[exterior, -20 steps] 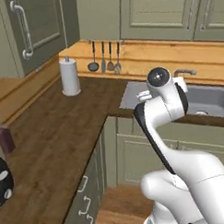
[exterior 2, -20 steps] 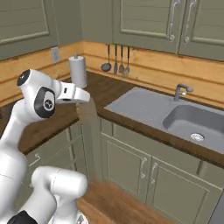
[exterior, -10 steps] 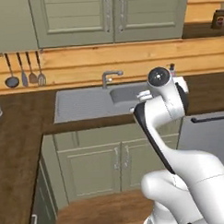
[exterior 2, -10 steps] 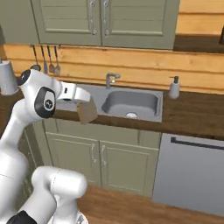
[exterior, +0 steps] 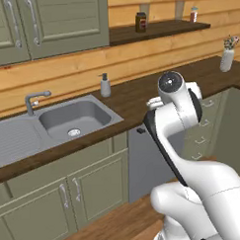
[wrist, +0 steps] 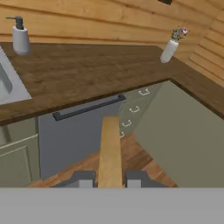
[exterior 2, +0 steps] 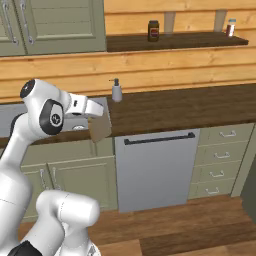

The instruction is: Start the toaster. Once the lever pops up, take the bread to the plate on the dining counter.

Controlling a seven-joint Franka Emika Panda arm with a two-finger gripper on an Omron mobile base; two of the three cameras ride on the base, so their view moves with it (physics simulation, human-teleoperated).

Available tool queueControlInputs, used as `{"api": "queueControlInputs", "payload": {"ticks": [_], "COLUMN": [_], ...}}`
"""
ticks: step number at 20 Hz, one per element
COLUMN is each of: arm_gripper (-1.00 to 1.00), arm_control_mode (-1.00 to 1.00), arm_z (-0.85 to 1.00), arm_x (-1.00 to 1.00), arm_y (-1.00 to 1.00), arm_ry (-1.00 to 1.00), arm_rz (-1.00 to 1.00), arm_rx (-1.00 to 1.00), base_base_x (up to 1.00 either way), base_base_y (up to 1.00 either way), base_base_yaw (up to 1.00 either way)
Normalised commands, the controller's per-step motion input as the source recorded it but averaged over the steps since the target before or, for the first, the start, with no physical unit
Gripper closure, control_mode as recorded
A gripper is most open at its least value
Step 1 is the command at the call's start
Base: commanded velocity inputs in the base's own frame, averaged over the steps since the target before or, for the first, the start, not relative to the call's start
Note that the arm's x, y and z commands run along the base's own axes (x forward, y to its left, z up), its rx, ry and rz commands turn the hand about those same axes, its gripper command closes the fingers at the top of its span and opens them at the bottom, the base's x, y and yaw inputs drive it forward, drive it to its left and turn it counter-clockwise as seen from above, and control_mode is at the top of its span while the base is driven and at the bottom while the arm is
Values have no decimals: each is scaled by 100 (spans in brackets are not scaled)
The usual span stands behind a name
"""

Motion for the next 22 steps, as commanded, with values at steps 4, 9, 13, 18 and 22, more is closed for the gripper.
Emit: {"api": "queueControlInputs", "payload": {"ticks": [4,9,13,18,22], "arm_gripper": [100,100,100,100,100], "arm_control_mode": [100,100,100,100,100], "arm_z": [0,0,0,0,0], "arm_x": [0,0,0,0,0], "arm_y": [0,0,0,0,0], "arm_ry": [0,0,0,0,0], "arm_rz": [0,0,0,0,0], "arm_rx": [0,0,0,0,0], "base_base_x": [4,13,30,56,76], "base_base_y": [-55,-52,-44,-9,13], "base_base_yaw": [-63,-63,-64,-57,-46]}}
